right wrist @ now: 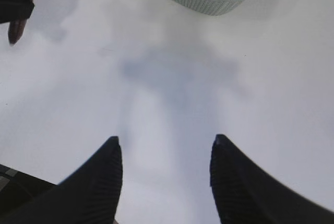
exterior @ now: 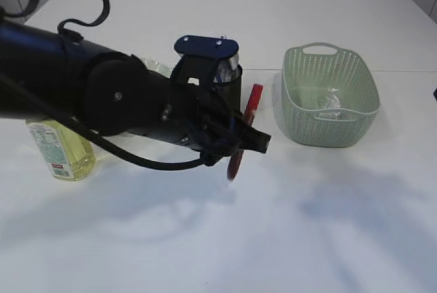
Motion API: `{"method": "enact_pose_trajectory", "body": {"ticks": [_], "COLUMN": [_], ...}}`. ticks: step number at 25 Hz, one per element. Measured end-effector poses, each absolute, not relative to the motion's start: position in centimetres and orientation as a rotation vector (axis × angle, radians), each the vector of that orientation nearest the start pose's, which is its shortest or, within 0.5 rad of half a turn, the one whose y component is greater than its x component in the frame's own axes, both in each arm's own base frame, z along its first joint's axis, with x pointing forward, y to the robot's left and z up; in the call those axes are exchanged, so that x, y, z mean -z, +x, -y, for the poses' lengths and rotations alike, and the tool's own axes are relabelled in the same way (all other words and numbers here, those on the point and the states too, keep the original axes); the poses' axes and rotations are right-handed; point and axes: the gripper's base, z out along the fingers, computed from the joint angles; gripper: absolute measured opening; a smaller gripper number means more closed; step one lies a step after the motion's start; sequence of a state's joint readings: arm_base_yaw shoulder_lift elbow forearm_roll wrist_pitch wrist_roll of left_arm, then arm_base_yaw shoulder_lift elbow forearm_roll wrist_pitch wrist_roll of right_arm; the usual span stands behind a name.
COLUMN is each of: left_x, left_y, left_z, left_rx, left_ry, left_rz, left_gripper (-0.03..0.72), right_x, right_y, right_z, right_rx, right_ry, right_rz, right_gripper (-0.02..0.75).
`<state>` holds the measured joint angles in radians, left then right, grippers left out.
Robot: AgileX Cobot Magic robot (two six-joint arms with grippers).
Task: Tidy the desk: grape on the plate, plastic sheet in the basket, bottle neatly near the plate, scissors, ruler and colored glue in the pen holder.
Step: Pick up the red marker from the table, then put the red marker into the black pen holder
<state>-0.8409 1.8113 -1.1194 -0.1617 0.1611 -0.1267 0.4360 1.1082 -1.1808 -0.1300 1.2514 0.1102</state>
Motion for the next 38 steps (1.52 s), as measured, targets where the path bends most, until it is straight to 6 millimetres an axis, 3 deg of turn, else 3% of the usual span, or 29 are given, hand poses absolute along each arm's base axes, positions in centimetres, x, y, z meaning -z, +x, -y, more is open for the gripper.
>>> {"method": "enact_pose_trajectory", "body": {"ticks": [8, 15, 19, 27, 38], "left_x": [-21.5, -23.0, -23.1, -20.5, -16.3], "left_y": [27.3, 32.6, 35.8, 39.2, 40.2], "left_z": [28.5, 25.6, 25.3, 26.9, 27.6], "left_rx": [0.651, 0.597, 0.571, 0.555, 0.532], "left_ry": [0.563, 0.395, 0.34, 0.334, 0.352], "left_rz": [-1.906, -1.767, -1.736, -1.766, -1.837], "left_gripper": [0.053, 0.053, 0.053, 0.055, 0.06], "right_x": [-37.4, -37.4, -37.4, -37.4, -37.4], "right_y": [18.1, 18.1, 18.1, 18.1, 18.1], "right_z": [-7.2, -7.2, -7.2, -7.2, -7.2], "right_rx": [-0.001, 0.001, 0.003, 0.005, 0.005], "right_ry": [-0.448, -0.455, -0.463, -0.468, -0.468], "right_rz": [-2.607, -2.606, -2.604, -2.603, -2.603], "right_gripper": [0.43, 0.43, 0.43, 0.43, 0.43]}}
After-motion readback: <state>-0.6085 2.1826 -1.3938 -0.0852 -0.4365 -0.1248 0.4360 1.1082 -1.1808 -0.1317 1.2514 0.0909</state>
